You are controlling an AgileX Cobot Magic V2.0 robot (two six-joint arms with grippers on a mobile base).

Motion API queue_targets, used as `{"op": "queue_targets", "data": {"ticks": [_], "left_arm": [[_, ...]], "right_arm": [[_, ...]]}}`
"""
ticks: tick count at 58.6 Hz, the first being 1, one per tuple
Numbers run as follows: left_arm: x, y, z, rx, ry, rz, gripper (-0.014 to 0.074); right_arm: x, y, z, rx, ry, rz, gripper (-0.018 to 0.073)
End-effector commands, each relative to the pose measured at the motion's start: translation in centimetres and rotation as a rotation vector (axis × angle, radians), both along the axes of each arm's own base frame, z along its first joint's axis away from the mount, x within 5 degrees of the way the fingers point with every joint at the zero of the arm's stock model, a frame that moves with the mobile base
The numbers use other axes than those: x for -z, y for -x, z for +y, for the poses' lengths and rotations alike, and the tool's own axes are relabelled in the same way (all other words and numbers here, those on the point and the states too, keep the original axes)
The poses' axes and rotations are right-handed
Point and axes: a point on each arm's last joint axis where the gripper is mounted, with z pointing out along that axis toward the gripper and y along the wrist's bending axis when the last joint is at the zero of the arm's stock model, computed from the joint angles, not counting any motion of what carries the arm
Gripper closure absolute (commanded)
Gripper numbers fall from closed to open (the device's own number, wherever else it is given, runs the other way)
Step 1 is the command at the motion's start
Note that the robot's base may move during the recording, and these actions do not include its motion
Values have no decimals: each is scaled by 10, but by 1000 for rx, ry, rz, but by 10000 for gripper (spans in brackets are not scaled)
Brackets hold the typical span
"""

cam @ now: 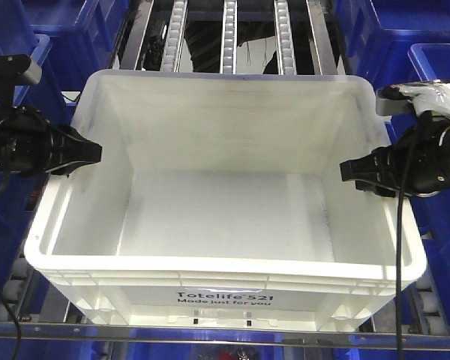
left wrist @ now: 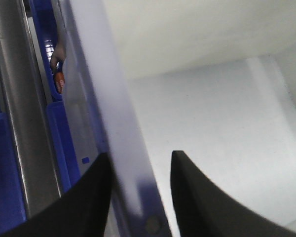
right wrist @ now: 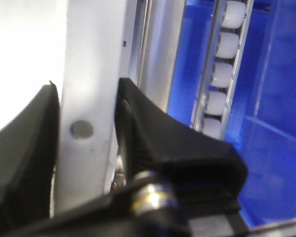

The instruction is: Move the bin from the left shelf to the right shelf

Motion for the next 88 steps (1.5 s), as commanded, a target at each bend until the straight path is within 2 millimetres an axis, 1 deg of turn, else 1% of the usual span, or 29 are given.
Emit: {"op": "queue_targets", "data": {"ticks": [1,20,28,39,49,57,88], "left_arm": [[-28,7,-4,-5,76,-101,600],[-32,12,-6,5,109,-94,600],[-41,18,-5,-2,114,-135,600],[-49,25,-4,-2,121,-163,600],[-66,32,-4,19,130,-201,600],[-76,36,-4,19,136,-232,600],[-72,39,-5,48,133,-172,600]], "right_arm": [[-33,4,2,-15,-60,-175,566],[-48,16,0,-17,-85,-228,564],[-49,18,2,-29,-101,-231,564],[-50,18,4,-43,-120,-228,564],[-49,20,4,-47,-119,-213,564],[-53,24,3,-46,-124,-231,564],[-79,55,-3,-56,-145,-319,564]]}}
